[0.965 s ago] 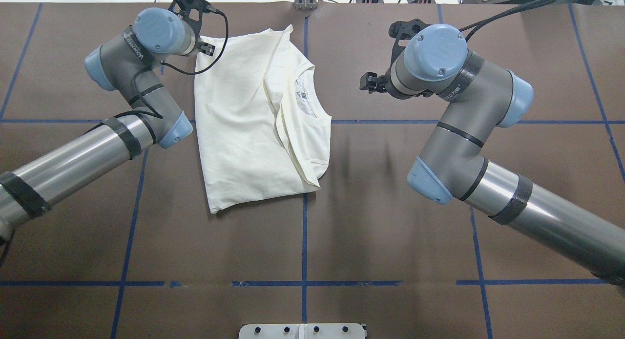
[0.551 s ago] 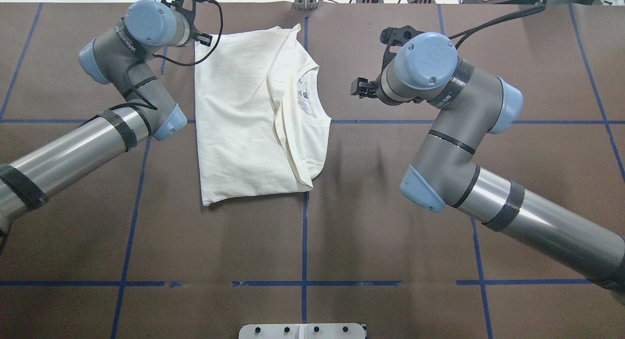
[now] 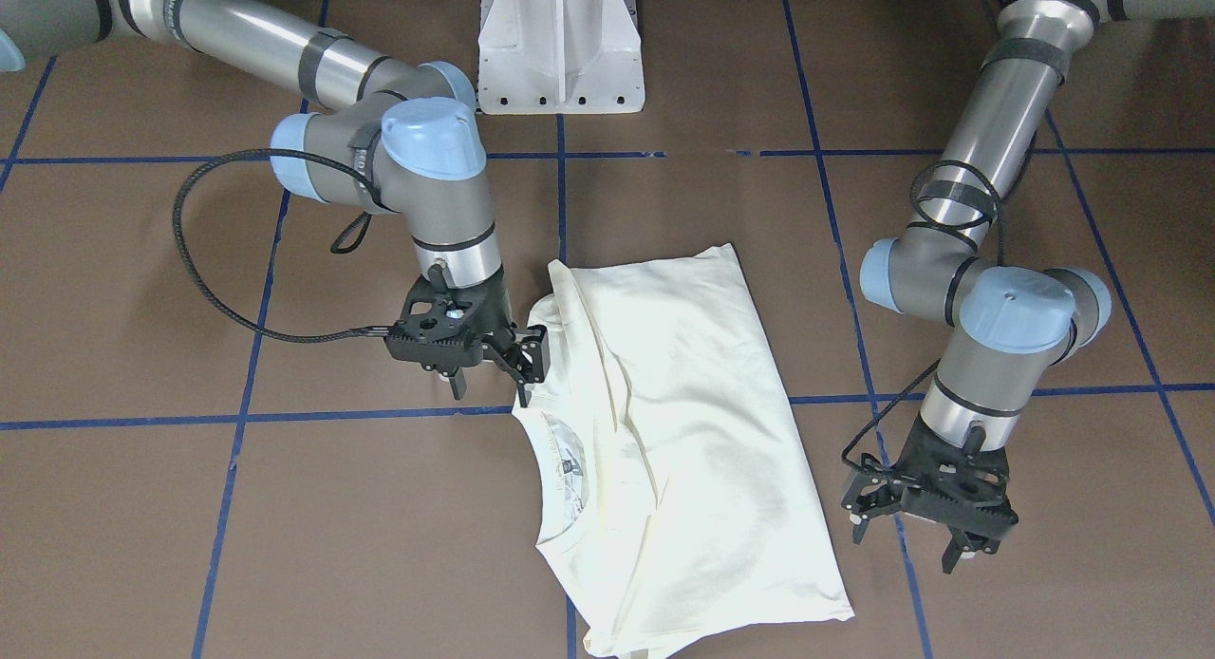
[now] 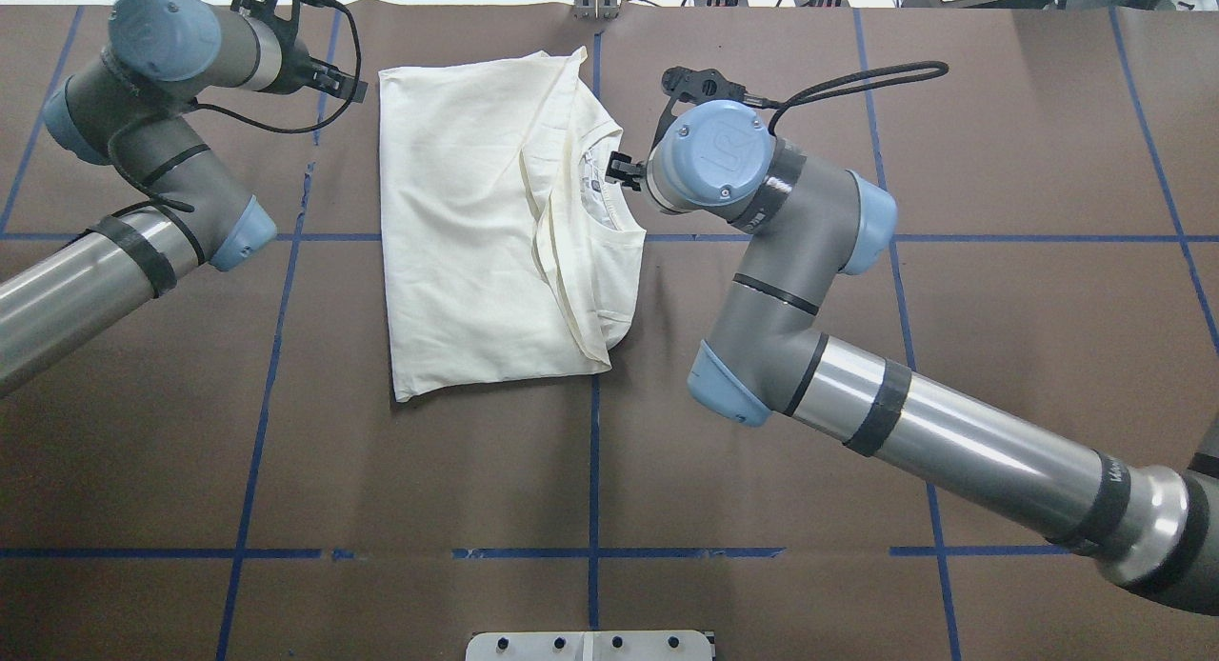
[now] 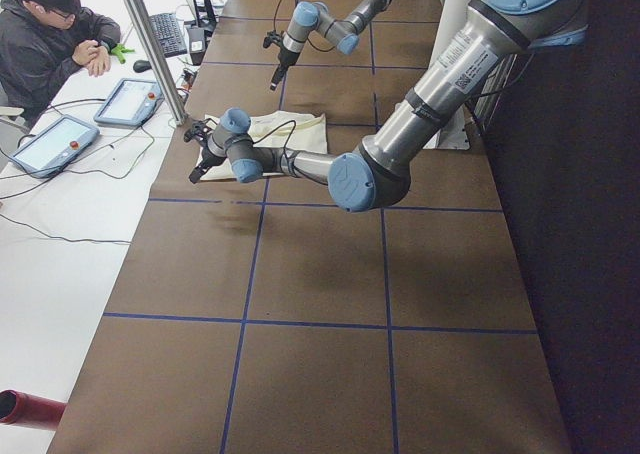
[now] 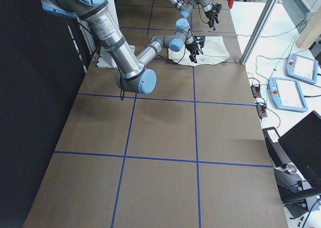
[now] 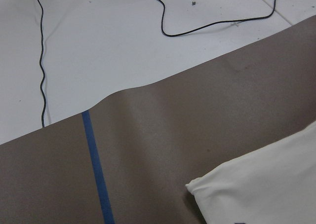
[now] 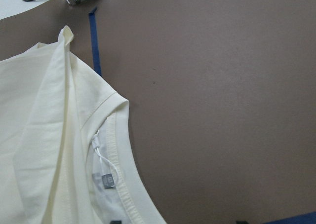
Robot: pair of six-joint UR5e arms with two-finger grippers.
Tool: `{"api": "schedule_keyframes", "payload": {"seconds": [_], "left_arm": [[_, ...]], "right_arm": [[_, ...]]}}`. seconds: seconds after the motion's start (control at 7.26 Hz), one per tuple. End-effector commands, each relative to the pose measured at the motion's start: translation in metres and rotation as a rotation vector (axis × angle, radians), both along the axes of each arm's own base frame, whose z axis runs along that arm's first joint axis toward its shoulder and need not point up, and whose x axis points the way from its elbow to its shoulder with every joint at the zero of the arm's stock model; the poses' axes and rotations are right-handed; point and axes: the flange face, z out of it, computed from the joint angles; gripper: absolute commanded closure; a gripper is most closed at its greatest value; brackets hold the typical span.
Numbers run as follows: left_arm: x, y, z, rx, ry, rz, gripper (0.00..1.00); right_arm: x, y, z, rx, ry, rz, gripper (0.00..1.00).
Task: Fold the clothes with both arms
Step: 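Raise the left gripper while the right gripper lowers onto the fold near the collar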
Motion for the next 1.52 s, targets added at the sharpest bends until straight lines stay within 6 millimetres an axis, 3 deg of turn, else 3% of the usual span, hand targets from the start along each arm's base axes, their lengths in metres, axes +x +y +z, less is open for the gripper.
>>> {"api": "schedule_keyframes", "payload": {"seconds": [0.0, 1.1, 1.24, 1.38], "left_arm": [[-0.004, 0.004, 0.002, 0.008, 0.007, 0.008, 0.0], [-0.005, 0.004, 0.004, 0.005, 0.005, 0.004, 0.0], [-0.005, 0.004, 0.004, 0.005, 0.005, 0.004, 0.0], [-0.005, 0.004, 0.004, 0.005, 0.005, 0.004, 0.0]], "right_arm": [[-0.032, 0.001, 0.012, -0.007, 0.03, 0.004, 0.38], [-0.065, 0.021, 0.034, 0.005, 0.079, 0.0, 0.45], [-0.066, 0.022, 0.032, 0.006, 0.078, -0.001, 0.51], [-0.067, 0.023, 0.032, 0.006, 0.078, -0.003, 0.67]]}}
